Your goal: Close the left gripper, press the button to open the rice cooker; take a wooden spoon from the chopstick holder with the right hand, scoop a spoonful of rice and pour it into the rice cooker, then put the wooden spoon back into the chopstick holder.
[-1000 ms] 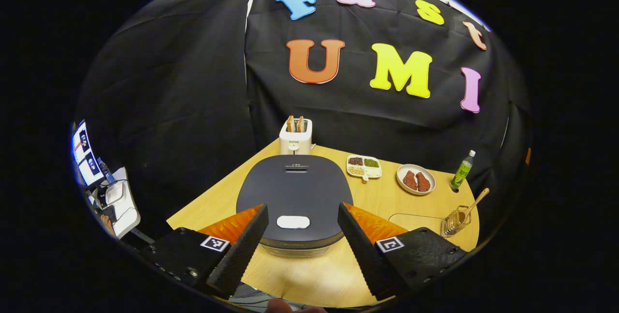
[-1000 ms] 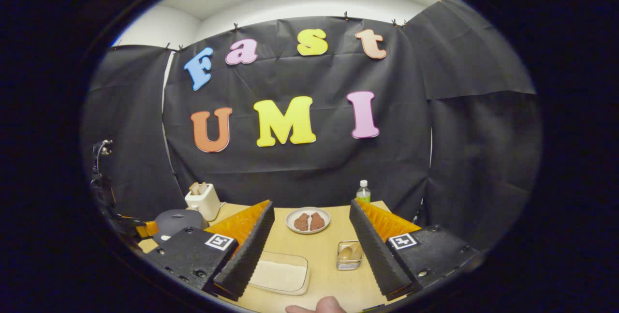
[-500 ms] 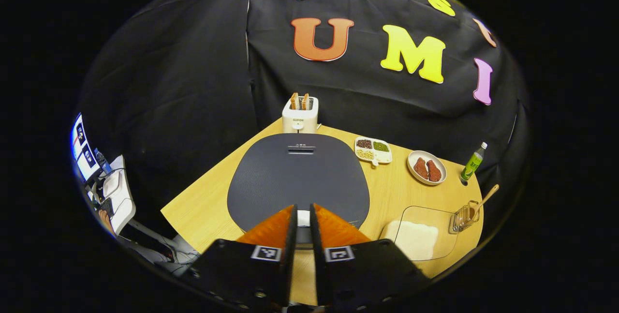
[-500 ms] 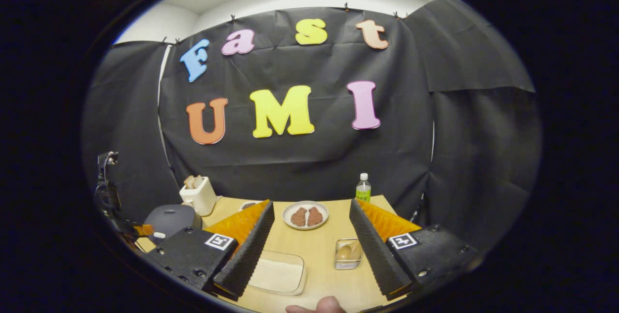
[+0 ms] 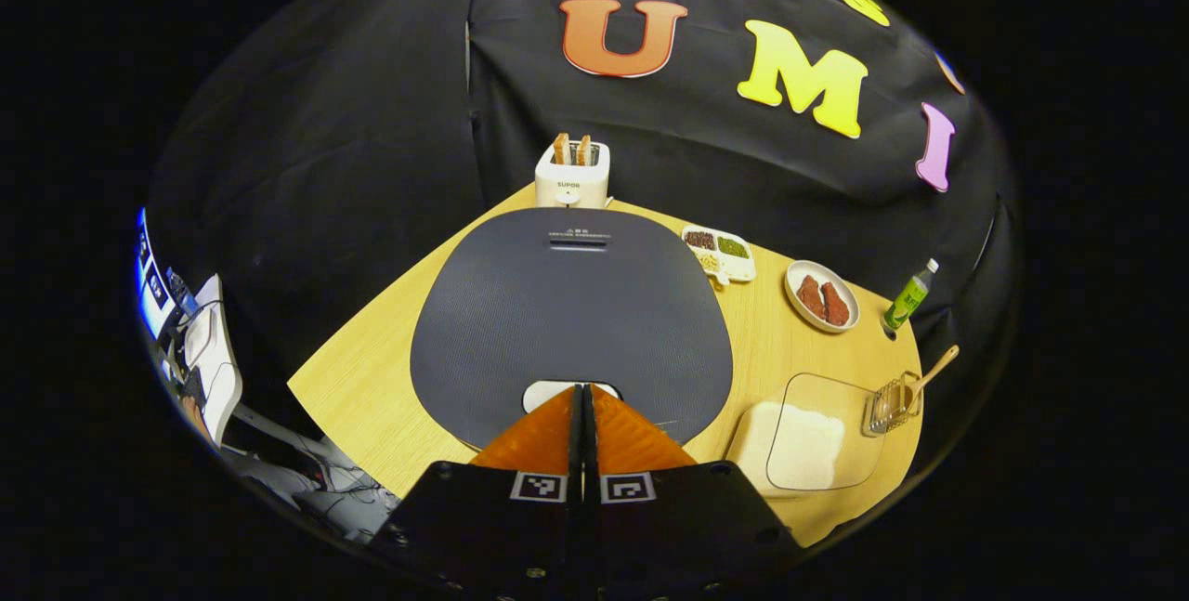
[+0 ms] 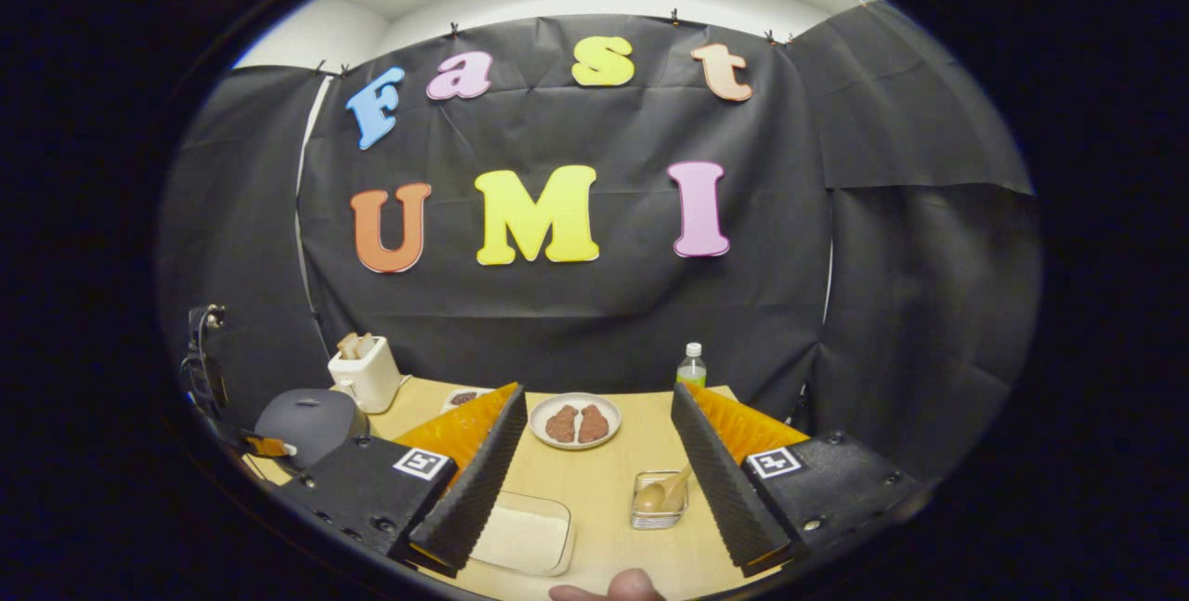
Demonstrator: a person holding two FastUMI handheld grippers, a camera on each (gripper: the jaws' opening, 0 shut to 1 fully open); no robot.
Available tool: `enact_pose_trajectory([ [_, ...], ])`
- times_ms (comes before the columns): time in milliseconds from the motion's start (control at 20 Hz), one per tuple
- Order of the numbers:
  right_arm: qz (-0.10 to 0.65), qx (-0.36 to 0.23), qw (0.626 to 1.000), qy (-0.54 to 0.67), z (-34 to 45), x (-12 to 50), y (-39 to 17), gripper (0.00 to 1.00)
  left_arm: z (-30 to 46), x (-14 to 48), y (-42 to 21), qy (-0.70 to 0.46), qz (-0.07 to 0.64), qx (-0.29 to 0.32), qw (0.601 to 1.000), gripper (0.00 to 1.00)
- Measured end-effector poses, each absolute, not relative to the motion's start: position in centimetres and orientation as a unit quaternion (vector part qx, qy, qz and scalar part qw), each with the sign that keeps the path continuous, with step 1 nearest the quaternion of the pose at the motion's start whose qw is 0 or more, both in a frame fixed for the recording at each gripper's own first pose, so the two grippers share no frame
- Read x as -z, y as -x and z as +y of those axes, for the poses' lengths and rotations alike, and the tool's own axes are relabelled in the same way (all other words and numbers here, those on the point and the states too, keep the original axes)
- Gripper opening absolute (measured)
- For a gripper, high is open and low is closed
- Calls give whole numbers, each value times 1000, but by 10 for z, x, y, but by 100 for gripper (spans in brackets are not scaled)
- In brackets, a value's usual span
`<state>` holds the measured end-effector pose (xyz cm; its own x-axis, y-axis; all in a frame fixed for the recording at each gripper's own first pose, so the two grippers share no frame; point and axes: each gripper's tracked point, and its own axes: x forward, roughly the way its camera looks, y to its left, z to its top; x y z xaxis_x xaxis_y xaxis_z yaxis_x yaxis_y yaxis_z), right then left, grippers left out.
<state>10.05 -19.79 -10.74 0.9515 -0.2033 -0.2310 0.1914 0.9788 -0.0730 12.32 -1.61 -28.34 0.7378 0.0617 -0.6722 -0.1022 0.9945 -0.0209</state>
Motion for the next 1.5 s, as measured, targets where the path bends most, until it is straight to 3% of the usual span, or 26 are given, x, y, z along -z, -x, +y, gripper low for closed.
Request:
enact_pose_trajectory([
  [350,123,106,987,11,-203,112,-88,100,-13,275,-126,14,384,-42,922,0],
  [650,99,135,986,5,-231,95,-70,100,-14,168,-160,-8,238,-48,970,0],
  [1100,66,164,984,13,-261,67,-50,100,-32,85,-176,-11,136,-3,991,2],
  [1350,75,166,983,22,-272,76,-45,100,-59,70,-163,-1,119,24,993,95],
  [1500,93,154,984,19,-276,92,-45,100,-68,52,-145,8,98,26,995,95],
])
